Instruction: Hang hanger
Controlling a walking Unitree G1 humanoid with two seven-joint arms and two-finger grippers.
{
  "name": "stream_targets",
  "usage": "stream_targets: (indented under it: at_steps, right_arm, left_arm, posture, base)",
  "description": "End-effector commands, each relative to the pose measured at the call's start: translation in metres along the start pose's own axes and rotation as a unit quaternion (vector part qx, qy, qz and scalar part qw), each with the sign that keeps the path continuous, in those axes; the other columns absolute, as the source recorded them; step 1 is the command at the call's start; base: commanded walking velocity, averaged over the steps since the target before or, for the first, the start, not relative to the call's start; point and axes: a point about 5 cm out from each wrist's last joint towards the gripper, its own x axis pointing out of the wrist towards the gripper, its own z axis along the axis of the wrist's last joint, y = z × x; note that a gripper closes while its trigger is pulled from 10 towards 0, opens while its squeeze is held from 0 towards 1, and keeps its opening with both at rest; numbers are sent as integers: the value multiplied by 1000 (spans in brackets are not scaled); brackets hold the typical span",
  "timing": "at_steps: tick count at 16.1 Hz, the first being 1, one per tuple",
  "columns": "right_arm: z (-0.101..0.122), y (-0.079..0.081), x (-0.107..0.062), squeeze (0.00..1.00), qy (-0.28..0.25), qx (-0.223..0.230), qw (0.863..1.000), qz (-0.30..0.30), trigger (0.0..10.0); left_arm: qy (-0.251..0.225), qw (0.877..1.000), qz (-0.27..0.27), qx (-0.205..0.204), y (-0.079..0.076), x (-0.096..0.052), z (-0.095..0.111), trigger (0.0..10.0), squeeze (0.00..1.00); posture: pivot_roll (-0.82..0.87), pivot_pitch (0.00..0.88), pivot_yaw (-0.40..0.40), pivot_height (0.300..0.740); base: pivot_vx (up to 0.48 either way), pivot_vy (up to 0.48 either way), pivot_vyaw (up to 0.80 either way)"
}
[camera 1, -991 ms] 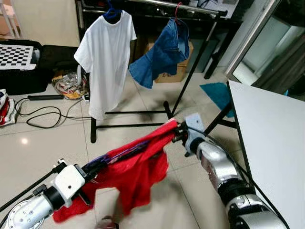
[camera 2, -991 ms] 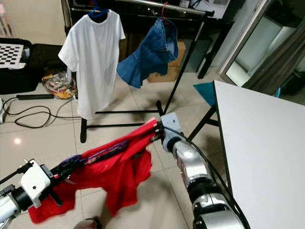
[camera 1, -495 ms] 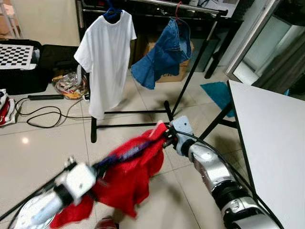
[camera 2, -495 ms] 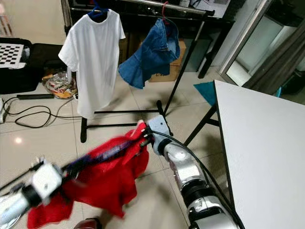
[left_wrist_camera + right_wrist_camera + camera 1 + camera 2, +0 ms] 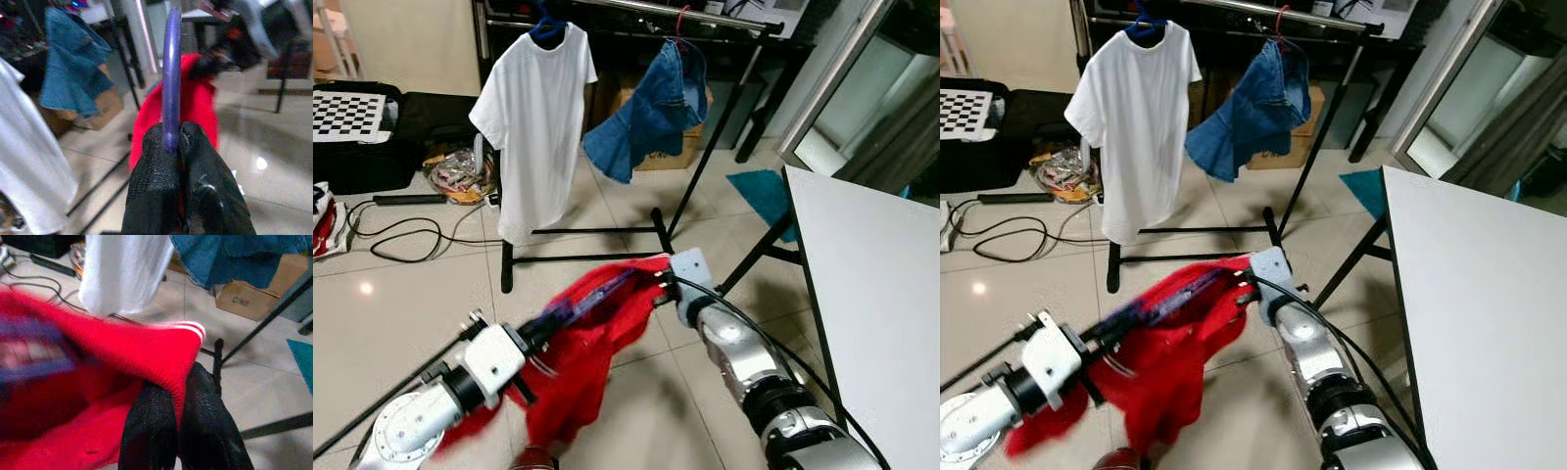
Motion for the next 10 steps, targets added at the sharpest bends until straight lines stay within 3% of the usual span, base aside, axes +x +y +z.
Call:
stream_targets:
  at_steps: [1,4,6,10]
  right_arm:
    - [19,-7,3,0,-37,4,999,-9,10000]
    - [46,-4,8,0,-81,28,996,8,10000]
    - [71,5,7,0,-121,10,991,50,10000]
    - [67,9,12,0,-103,-24,993,44,10000]
  left_arm:
    - [-8,999,-34,-3,-12,3,5,10000,0]
    - [18,998,-60,-13,-19,0,-1,10000,0]
    - [23,998,-54,-12,-17,-1,-1,10000,0]
    - [17,997,-70,-8,-18,2,4,10000,0]
  posture:
    - [375,101,-173,740]
    - [376,105,-170,740]
    - [378,107,-173,740]
    - [384,108,-175,740]
  base:
    - [0,0,0]
    - [0,0,0]
    - [0,0,0]
    - [0,0,0]
